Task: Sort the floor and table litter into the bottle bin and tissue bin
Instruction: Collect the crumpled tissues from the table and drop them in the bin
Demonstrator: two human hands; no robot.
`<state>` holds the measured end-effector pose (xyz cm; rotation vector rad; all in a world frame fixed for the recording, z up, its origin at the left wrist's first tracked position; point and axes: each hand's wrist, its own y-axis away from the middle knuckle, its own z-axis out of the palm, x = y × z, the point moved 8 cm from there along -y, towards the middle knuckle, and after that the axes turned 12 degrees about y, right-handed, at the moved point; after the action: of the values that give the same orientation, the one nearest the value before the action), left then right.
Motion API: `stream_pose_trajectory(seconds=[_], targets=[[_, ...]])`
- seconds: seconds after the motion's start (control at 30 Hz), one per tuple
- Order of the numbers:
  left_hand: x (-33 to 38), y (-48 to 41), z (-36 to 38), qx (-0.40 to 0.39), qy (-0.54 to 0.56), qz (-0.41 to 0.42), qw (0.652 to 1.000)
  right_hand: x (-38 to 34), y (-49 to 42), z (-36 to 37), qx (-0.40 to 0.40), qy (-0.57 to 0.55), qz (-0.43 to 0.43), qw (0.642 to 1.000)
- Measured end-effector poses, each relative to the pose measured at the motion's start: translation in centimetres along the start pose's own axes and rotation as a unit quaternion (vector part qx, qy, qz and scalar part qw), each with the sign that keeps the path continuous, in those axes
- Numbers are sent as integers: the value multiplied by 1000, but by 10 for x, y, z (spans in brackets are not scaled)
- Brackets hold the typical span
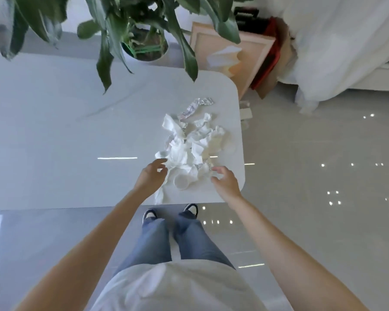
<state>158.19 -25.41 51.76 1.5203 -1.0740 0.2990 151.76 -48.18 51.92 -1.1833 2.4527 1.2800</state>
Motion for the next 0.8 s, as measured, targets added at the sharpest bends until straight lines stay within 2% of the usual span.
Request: stream_pose_trajectory(seconds=[0.17,0.27,0.53,0.7,0.8], targets=[[-17,-52,7,19,2,-13,1000,-15,-65,6,-9,48,-20,999],[-41,-88,15,4,-26,-19,999,-20,-103,23,-9,71,-28,997],[-94,-174,29,16,-40,23,999,-11,-193,78,-3,202,-75,977],[-132,-214,57,-22,-115,42,992,-13,-233,120,-16,279,-145,949],[-143,-226,67,-7,-190,72,979,-10,-251,144,-19,319,-180,930]])
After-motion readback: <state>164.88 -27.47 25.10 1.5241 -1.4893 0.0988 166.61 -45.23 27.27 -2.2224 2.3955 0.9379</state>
